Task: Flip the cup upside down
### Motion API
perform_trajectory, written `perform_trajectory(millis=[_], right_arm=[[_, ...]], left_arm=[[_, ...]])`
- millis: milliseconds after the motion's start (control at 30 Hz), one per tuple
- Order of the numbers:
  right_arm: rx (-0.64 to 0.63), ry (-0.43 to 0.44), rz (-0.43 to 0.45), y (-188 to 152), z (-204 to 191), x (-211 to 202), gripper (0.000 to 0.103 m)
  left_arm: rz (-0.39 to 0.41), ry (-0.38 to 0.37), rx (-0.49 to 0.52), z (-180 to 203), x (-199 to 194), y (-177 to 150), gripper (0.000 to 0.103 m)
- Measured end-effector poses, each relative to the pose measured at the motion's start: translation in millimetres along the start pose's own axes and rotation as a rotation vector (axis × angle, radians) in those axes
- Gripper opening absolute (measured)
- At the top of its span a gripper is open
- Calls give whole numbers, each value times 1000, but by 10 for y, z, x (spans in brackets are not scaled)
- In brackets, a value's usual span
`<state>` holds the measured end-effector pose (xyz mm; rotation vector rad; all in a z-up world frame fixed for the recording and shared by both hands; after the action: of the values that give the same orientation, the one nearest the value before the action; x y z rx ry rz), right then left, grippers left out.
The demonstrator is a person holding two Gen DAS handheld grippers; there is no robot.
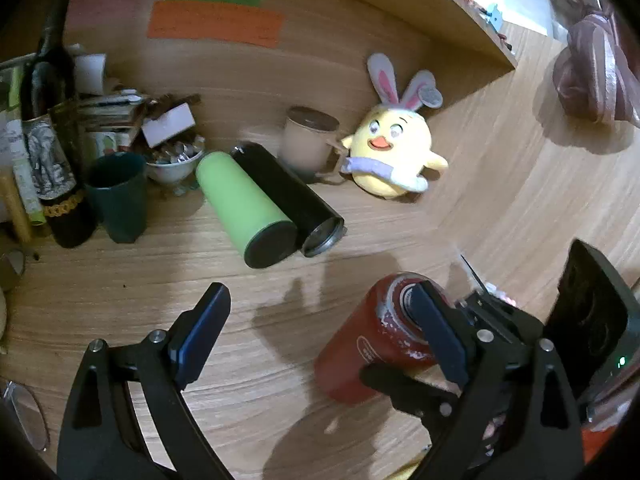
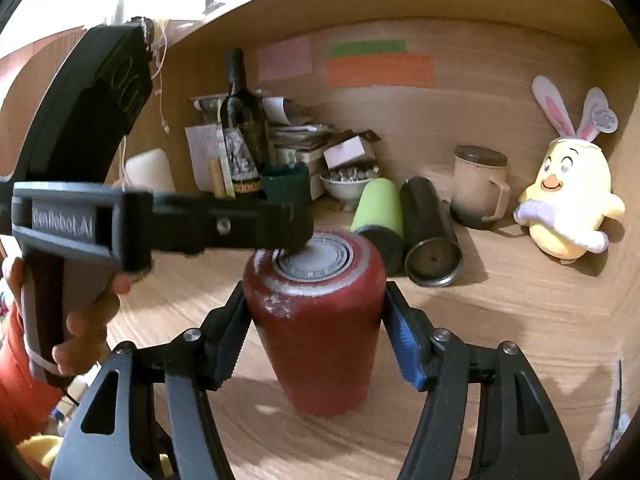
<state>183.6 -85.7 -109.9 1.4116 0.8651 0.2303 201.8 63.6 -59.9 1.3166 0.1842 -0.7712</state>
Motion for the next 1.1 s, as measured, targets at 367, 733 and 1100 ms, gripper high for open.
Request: perform_trajectory(millis=[367, 733, 1100], right_arm=[[31, -66, 29, -46, 184, -515, 80], [31, -190, 200, 171, 224, -1335, 103], [61, -222, 263, 152, 115, -1823, 103]], left_arm=[[124, 67, 71, 200, -366, 73, 94], [376, 319, 191, 756, -1168, -259, 102], [389, 317, 106, 889, -1375, -580, 103]])
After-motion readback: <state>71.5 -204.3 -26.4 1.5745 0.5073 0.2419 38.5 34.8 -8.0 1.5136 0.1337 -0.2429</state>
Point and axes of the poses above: each gripper's, at about its wrist camera, not at the fingertips, and x roughly the way its jaws point, z to its right, y to its top, the point moved 2 cm from there along x, roughly the way its jaws point, and after that the axes turned 4 degrees about z, right-handed, at the moved point
